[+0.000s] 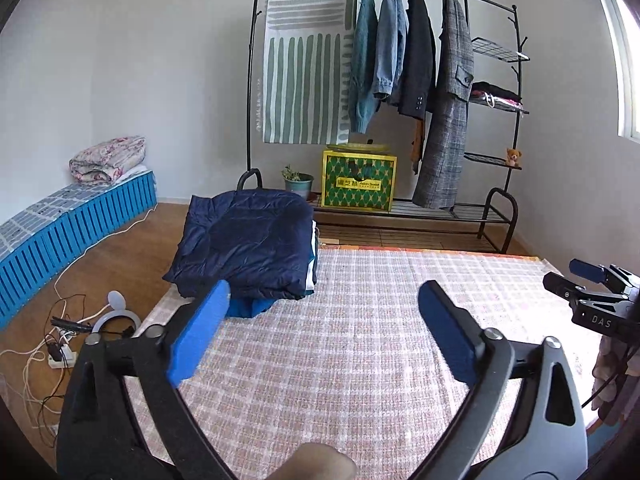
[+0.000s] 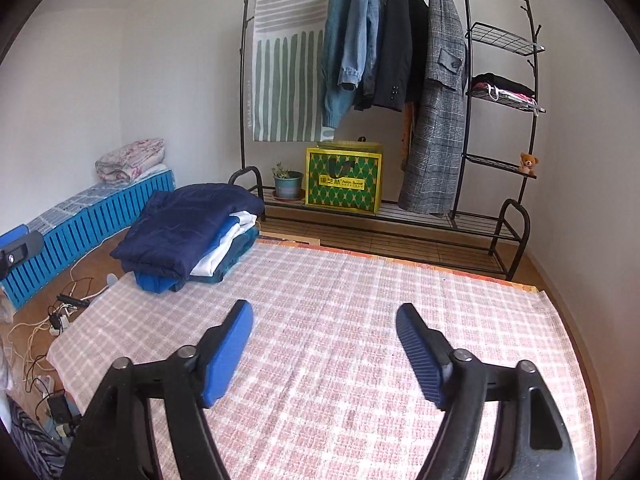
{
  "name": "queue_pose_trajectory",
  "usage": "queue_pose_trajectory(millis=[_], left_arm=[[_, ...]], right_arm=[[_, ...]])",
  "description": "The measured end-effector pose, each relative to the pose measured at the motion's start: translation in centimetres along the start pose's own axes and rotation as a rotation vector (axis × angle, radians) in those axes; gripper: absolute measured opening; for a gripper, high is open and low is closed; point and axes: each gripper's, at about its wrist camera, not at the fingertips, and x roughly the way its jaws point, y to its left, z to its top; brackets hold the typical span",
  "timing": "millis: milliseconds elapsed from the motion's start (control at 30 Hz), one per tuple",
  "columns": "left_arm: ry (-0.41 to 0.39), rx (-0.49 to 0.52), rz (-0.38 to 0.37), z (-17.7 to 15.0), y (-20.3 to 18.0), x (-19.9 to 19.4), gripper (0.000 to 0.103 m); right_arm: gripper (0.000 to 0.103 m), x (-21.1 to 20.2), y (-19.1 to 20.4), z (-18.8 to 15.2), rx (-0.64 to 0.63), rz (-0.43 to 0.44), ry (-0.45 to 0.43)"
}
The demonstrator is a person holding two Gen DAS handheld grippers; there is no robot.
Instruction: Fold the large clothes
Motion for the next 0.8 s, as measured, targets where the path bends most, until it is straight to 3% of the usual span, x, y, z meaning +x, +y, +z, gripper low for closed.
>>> queue_pose_trajectory(millis=[200, 800], left_arm=[[0.032, 0.02, 0.046, -1.1, 0.3, 2.4, 0.103], [0.111, -0.023, 0.098, -3.2, 2.4, 6.2, 0.103]], right_arm=[[0.103, 1.2, -0.1, -0.8, 0.003, -0.015, -0.029], [0.103, 4.7, 0.3, -2.2, -0.012, -0.05, 0.014]])
